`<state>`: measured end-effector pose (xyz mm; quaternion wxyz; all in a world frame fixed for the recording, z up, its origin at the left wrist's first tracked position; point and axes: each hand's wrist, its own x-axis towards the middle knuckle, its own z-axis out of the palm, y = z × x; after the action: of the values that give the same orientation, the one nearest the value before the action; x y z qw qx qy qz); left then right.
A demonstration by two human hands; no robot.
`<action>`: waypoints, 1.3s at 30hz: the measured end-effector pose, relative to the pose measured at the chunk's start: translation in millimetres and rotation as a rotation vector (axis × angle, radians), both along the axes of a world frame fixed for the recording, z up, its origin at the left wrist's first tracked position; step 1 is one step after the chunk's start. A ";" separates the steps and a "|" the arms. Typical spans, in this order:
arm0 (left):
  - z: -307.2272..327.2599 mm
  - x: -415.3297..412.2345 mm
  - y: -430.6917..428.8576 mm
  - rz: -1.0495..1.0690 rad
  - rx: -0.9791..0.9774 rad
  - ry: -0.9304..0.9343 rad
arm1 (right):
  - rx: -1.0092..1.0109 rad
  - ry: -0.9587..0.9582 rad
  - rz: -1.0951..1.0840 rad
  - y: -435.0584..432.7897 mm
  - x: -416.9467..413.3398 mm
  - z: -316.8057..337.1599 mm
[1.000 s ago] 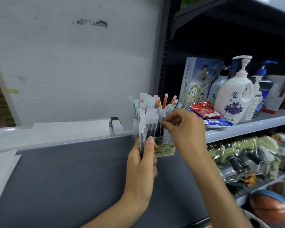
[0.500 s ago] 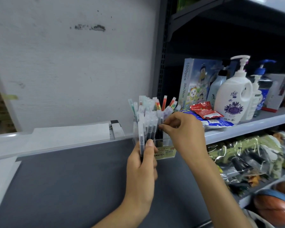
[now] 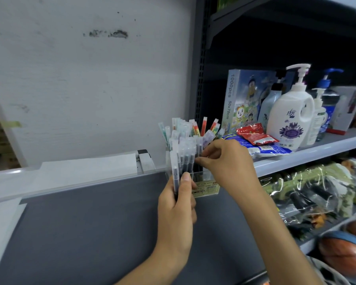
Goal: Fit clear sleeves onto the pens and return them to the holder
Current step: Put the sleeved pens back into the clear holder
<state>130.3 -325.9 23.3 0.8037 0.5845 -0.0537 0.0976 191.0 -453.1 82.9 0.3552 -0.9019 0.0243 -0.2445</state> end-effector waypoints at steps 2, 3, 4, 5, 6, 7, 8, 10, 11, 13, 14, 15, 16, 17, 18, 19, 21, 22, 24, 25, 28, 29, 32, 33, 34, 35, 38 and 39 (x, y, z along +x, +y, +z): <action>0.0 0.0 -0.2 0.005 -0.001 -0.002 | 0.001 0.006 -0.001 1.9 -1.2 1.3; 0.3 -0.1 -0.4 0.008 -0.001 -0.002 | -0.004 0.005 -0.007 3.8 -1.5 1.3; 0.4 -0.2 -0.3 0.010 0.000 -0.002 | -0.012 0.003 -0.014 6.1 -2.0 0.8; 0.4 -0.4 -0.3 0.010 0.001 -0.003 | -0.019 -0.003 -0.020 8.4 -2.1 0.3; 0.5 -0.4 -0.3 0.010 0.001 -0.004 | -0.023 -0.011 -0.027 10.3 -2.2 -0.3; 0.3 -0.6 -0.4 0.011 0.002 -0.003 | -0.022 -0.019 -0.035 11.5 -1.9 -0.9; -0.1 -0.6 -0.4 0.012 0.004 -0.002 | -0.018 -0.026 -0.041 12.1 -1.7 -1.3; -0.6 -0.3 -0.4 0.012 0.007 -0.005 | -0.010 -0.039 -0.046 12.1 -1.1 -2.3; -0.9 0.1 -0.5 0.013 0.009 -0.008 | -0.006 -0.045 -0.045 11.7 -0.7 -2.9; -1.7 1.0 -0.9 0.014 0.006 -0.009 | 0.006 -0.047 -0.032 10.5 0.0 -3.9; -2.0 1.4 -1.1 0.013 0.001 -0.010 | 0.012 -0.043 -0.023 9.3 0.6 -4.2; -2.3 1.9 -1.3 0.011 -0.004 -0.010 | 0.021 -0.037 -0.015 7.7 1.3 -4.4; -2.8 2.3 -1.4 0.011 -0.006 -0.010 | 0.034 -0.033 -0.007 5.8 2.0 -4.6; -3.2 2.8 -1.6 0.010 -0.007 -0.009 | 0.048 -0.032 -0.004 3.9 2.7 -4.7; -3.4 3.1 -1.6 0.009 -0.009 -0.009 | 0.059 -0.035 -0.005 2.3 3.2 -4.8; -3.5 3.2 -1.7 0.006 -0.010 -0.007 | 0.066 -0.040 -0.010 1.3 3.7 -5.3; -3.2 3.2 -1.9 0.000 -0.009 -0.004 | 0.075 -0.051 -0.031 1.2 4.4 -6.6; -3.1 3.0 -1.7 -0.001 -0.009 -0.003 | 0.075 -0.056 -0.042 1.7 4.7 -7.3; -2.8 2.6 -1.6 0.000 -0.010 -0.002 | 0.076 -0.062 -0.054 2.2 5.2 -8.1; -2.9 2.5 -1.4 0.001 -0.009 -0.002 | 0.076 -0.064 -0.054 2.1 5.4 -8.1; -3.5 3.7 -1.7 0.004 0.000 0.006 | 0.082 -0.078 -0.043 2.1 5.8 -7.6; -3.6 4.0 -2.1 0.002 0.005 0.008 | 0.088 -0.085 -0.040 2.8 6.4 -7.9; -1.8 1.2 -3.0 -0.011 0.032 0.002 | 0.096 -0.091 -0.054 5.4 7.2 -9.1; -1.0 -0.4 -3.3 -0.017 0.046 -0.005 | 0.096 -0.088 -0.063 5.7 7.3 -9.3; -0.4 -1.8 -3.4 -0.020 0.057 -0.011 | 0.096 -0.085 -0.067 5.9 7.2 -9.4; 0.0 -2.9 -3.5 -0.022 0.066 -0.016 | 0.099 -0.083 -0.066 5.9 6.8 -8.9; 1.3 -3.5 -3.7 -0.018 0.077 -0.012 | 0.114 -0.074 -0.055 5.0 4.0 -6.3; 1.8 -3.5 -3.1 -0.020 0.069 -0.010 | 0.120 -0.072 -0.055 4.6 2.1 -5.2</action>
<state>126.8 -329.0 25.1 0.7838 0.6108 -0.0666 0.0906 193.1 -448.4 77.7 0.4025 -0.8686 0.0507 -0.2847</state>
